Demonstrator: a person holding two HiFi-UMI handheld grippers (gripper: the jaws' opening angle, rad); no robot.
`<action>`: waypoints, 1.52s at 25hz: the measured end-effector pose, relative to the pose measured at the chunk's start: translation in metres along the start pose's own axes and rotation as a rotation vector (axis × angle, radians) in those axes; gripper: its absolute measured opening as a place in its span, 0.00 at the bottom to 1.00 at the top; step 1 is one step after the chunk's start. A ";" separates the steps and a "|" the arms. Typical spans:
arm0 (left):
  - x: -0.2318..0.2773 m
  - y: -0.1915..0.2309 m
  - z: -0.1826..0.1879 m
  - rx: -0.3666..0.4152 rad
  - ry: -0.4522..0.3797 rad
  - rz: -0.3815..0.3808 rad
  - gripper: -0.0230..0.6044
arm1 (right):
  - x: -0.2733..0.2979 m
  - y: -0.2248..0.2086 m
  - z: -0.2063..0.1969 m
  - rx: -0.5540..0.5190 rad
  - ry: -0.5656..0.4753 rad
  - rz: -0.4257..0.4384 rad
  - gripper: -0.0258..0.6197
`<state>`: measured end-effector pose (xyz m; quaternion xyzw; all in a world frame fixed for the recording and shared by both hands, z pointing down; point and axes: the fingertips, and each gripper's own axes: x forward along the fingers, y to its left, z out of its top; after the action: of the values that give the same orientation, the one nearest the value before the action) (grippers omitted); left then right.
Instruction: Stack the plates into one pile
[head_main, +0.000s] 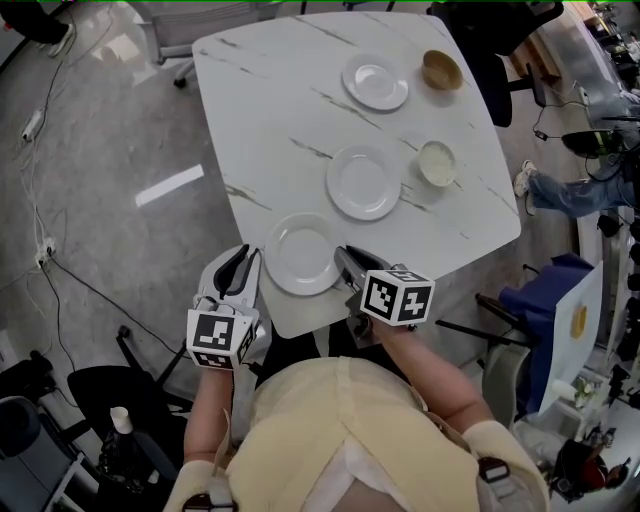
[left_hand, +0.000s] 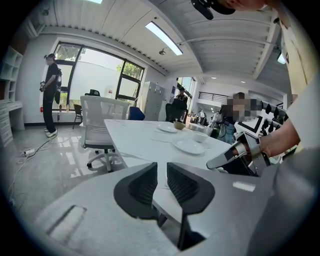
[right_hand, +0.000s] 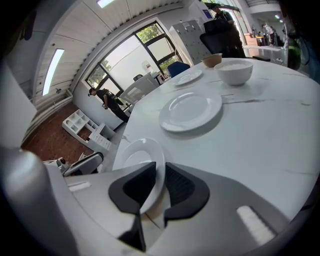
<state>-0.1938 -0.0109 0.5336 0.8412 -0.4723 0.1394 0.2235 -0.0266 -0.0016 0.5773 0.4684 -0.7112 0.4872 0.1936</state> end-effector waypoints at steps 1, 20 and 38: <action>0.001 0.000 0.000 -0.002 0.001 0.006 0.13 | 0.000 0.000 0.001 0.006 0.000 0.010 0.14; -0.003 -0.030 0.008 -0.094 -0.031 0.030 0.21 | -0.027 0.018 0.023 -0.103 -0.005 0.340 0.08; -0.012 -0.053 0.011 -0.163 -0.078 0.000 0.40 | -0.075 0.065 0.042 -0.343 -0.010 0.603 0.06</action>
<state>-0.1540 0.0164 0.5061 0.8250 -0.4903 0.0677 0.2727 -0.0379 0.0036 0.4702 0.2003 -0.8901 0.3934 0.1134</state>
